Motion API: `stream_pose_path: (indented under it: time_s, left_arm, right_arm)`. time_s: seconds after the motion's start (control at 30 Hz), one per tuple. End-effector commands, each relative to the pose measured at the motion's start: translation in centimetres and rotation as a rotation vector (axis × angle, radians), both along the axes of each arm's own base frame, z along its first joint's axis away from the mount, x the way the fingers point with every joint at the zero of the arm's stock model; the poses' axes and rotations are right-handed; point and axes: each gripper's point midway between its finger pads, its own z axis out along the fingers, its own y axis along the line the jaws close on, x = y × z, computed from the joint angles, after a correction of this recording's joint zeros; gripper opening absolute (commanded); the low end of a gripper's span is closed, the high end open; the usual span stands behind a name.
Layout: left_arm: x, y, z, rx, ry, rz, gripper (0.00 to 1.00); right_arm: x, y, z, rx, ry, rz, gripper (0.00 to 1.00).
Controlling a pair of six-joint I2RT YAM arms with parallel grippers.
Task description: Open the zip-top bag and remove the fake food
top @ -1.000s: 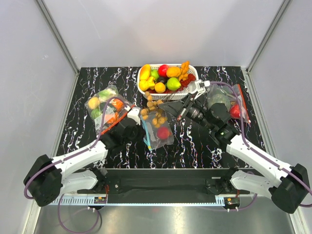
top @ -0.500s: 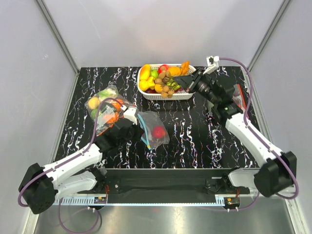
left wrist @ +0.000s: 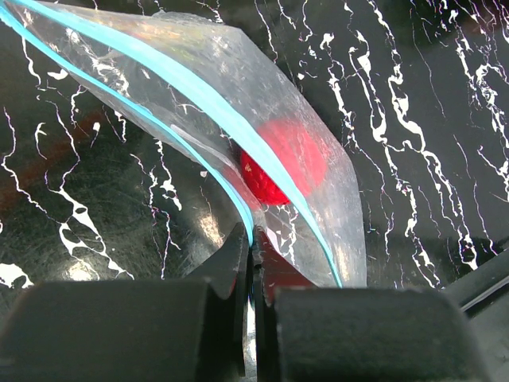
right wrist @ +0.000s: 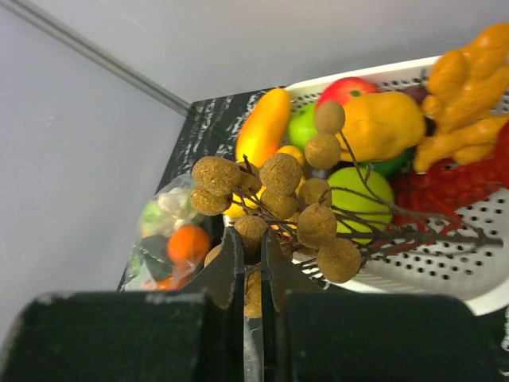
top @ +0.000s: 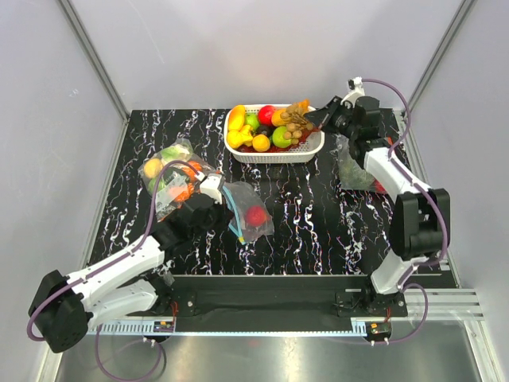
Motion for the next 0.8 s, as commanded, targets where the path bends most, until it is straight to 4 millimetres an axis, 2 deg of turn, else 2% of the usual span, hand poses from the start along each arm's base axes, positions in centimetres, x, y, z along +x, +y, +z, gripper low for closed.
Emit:
stream_pose_path:
  time_s: [0.0, 0.1, 0.13, 0.17, 0.23, 0.27, 0.37, 0.6, 0.77]
  left_arm:
    - [0.5, -0.2, 1.6, -0.020, -0.048, -0.008, 0.00]
    - [0.4, -0.1, 1.3, -0.018, -0.040, -0.008, 0.00]
    - [0.4, -0.2, 1.3, -0.018, -0.041, -0.010, 0.00]
    - [0.4, -0.2, 1.2, -0.019, -0.040, -0.009, 0.00]
    - [0.4, -0.1, 1.1, -0.016, -0.037, -0.008, 0.00]
    - [0.4, -0.1, 1.0, -0.014, -0.037, -0.009, 0.00]
    - [0.4, 0.0, 1.1, -0.009, -0.038, -0.010, 0.00]
    - [0.5, -0.1, 0.9, -0.006, -0.033, -0.011, 0.00]
    - [0.4, -0.1, 0.8, -0.006, -0.029, -0.010, 0.00]
  right_arm:
    - [2.0, -1.0, -0.1, -0.030, -0.027, 0.006, 0.00]
    - [3.3, -2.0, -1.3, -0.058, -0.009, -0.013, 0.00]
    - [3.8, -2.1, -2.5, -0.067, 0.014, -0.014, 0.00]
    - [4.2, -2.3, -2.5, -0.083, 0.005, -0.019, 0.00]
    - [5.0, -2.6, -4.4, -0.113, 0.047, -0.032, 0.00]
    - [5.4, -2.7, -4.5, -0.135, 0.039, -0.034, 0.00]
    - [6.1, -3.3, -6.5, -0.185, 0.069, -0.051, 0.00]
    - [6.7, -3.3, -10.1, -0.213, 0.119, -0.038, 0.00]
    - [6.5, -2.0, -11.2, -0.195, 0.143, 0.018, 0.00]
